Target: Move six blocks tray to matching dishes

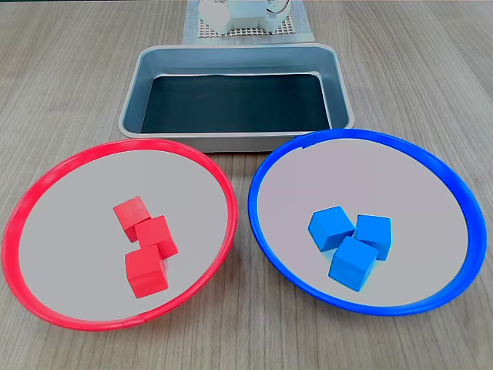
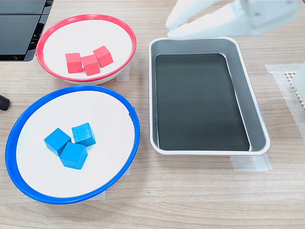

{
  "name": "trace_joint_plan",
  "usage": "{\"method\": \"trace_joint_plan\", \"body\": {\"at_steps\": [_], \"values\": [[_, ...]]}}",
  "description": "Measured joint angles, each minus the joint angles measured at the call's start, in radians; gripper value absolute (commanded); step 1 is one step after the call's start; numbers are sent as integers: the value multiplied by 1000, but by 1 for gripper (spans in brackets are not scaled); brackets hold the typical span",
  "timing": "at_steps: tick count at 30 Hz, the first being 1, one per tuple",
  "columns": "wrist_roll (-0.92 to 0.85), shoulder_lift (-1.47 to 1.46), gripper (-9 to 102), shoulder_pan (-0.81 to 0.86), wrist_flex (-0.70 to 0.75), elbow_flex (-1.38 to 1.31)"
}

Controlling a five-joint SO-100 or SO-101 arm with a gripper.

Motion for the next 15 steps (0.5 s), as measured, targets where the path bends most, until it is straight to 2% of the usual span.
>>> {"method": "trace_joint_plan", "body": {"at_steps": [1,3,9,15], "values": [[0,190,0,-2,114,126],[5,265,0,15,186,181],[25,324,0,75,276,265],[31,324,1,80,282,265]]}}
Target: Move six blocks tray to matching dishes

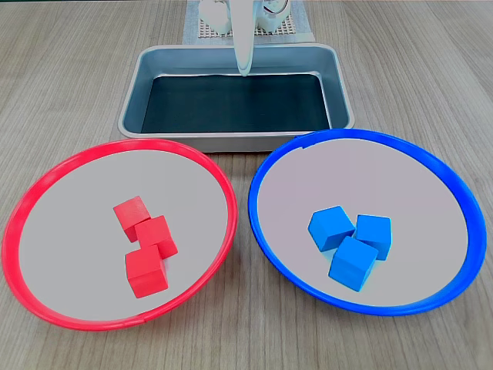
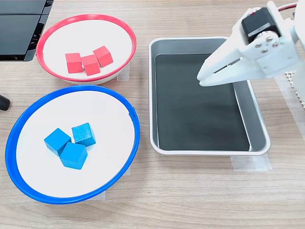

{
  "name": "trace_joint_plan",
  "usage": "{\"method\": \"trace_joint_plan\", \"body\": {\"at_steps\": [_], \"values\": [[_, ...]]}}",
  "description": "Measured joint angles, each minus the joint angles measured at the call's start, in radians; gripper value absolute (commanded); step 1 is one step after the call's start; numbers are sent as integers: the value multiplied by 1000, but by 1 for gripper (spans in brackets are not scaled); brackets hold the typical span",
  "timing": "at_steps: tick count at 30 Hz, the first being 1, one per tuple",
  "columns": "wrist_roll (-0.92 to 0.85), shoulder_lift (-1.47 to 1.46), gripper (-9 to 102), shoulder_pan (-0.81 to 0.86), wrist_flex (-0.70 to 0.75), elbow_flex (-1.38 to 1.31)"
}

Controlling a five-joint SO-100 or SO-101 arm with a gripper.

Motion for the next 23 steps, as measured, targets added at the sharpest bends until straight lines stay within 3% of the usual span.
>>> {"method": "trace_joint_plan", "body": {"at_steps": [23], "values": [[2,0,0,2,0,0]]}}
